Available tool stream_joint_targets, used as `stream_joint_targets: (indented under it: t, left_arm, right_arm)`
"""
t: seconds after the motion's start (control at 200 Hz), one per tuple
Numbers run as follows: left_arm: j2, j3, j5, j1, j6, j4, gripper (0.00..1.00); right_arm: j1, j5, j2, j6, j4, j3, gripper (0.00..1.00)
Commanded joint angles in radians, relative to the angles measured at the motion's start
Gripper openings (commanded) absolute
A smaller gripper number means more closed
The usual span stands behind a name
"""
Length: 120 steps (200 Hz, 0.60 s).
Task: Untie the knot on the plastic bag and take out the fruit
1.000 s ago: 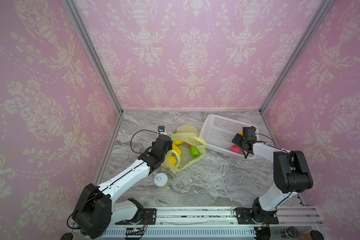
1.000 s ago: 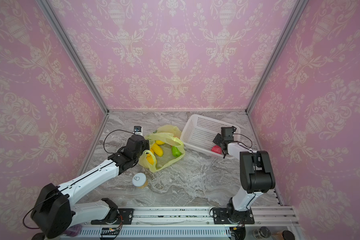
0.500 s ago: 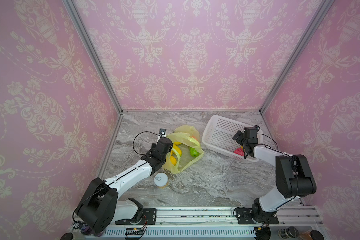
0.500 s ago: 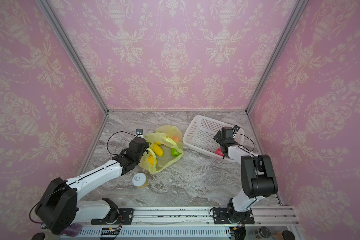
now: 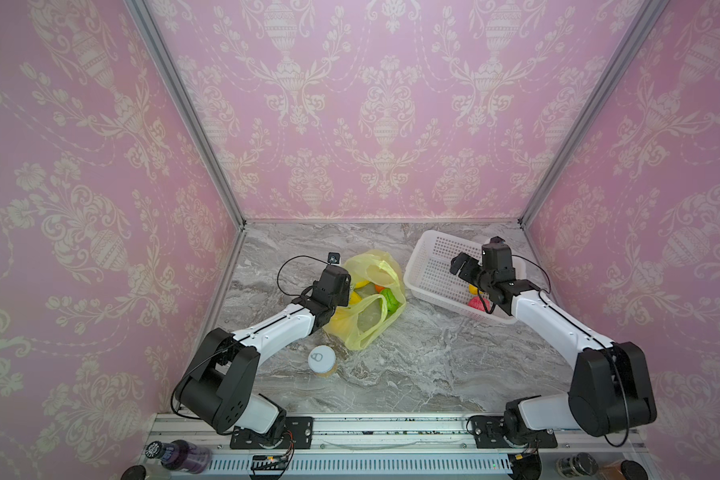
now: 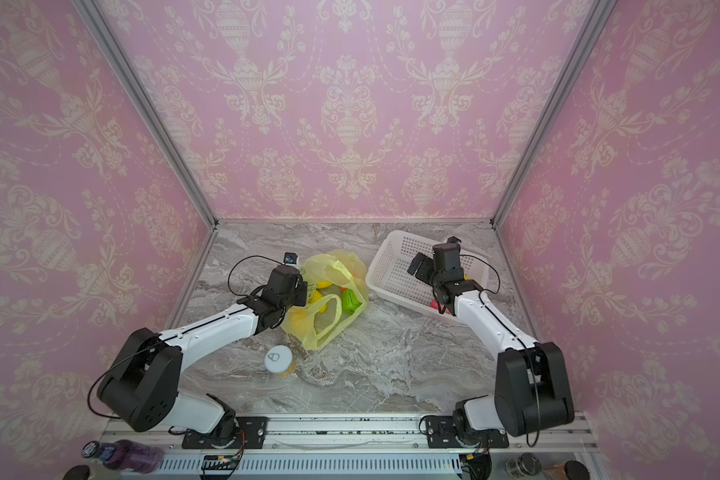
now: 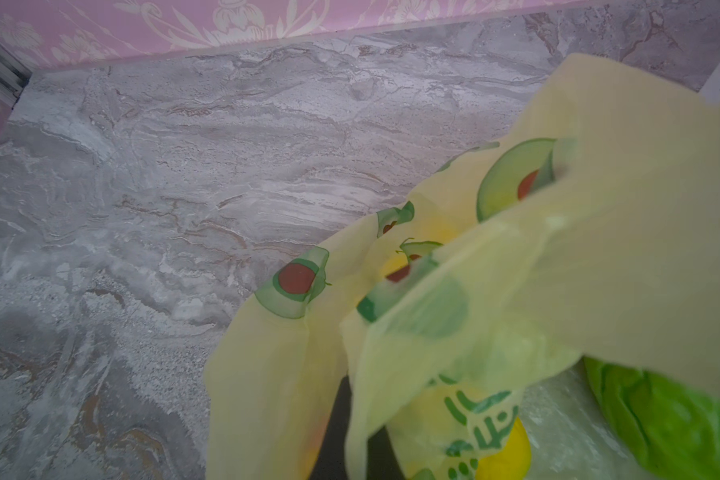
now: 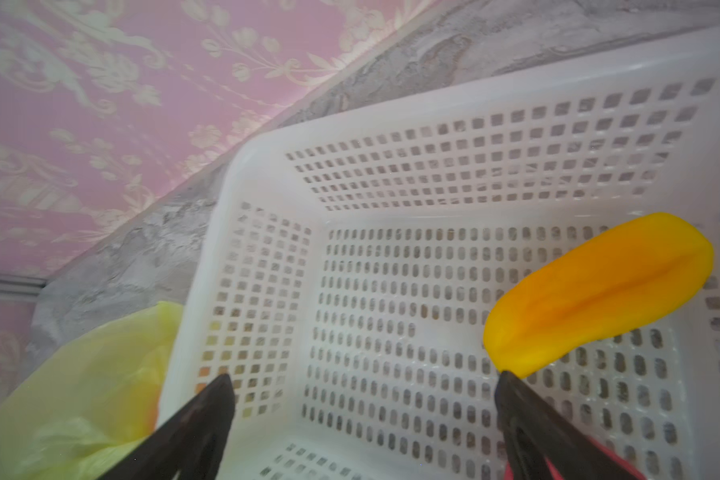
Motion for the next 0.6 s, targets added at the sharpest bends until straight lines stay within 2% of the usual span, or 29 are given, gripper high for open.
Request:
stream_joint_targets:
  t: [0.0, 0.125, 0.25, 0.435, 0.595]
  left_arm:
    - [-0.047, 0.001, 0.036, 0.003, -0.026, -0.009, 0.00]
    - [-0.075, -0.009, 0.036, 0.003, -0.031, -0.014, 0.00]
    - [-0.084, -0.016, 0.029, 0.003, -0.034, -0.014, 0.00]
    - [-0.114, -0.034, 0.023, 0.003, -0.046, -0.018, 0.00]
    - [-0.158, -0.062, 0.001, 0.003, -0.061, -0.013, 0.00]
  right_arm:
    - [0.130, 0.052, -0.165, -0.091, -0.168, 0.040, 0.98]
    - [0.269, 0.098, -0.284, -0.090, -0.200, 0.022, 0.94]
    - [0.386, 0.090, -0.324, -0.083, -0.128, -0.017, 0.84]
    - [0.550, 0.099, -0.228, -0.138, -0.031, 0.033, 0.75]
    - [0.595, 0.067, -0.109, -0.180, 0.175, 0.035, 0.63]
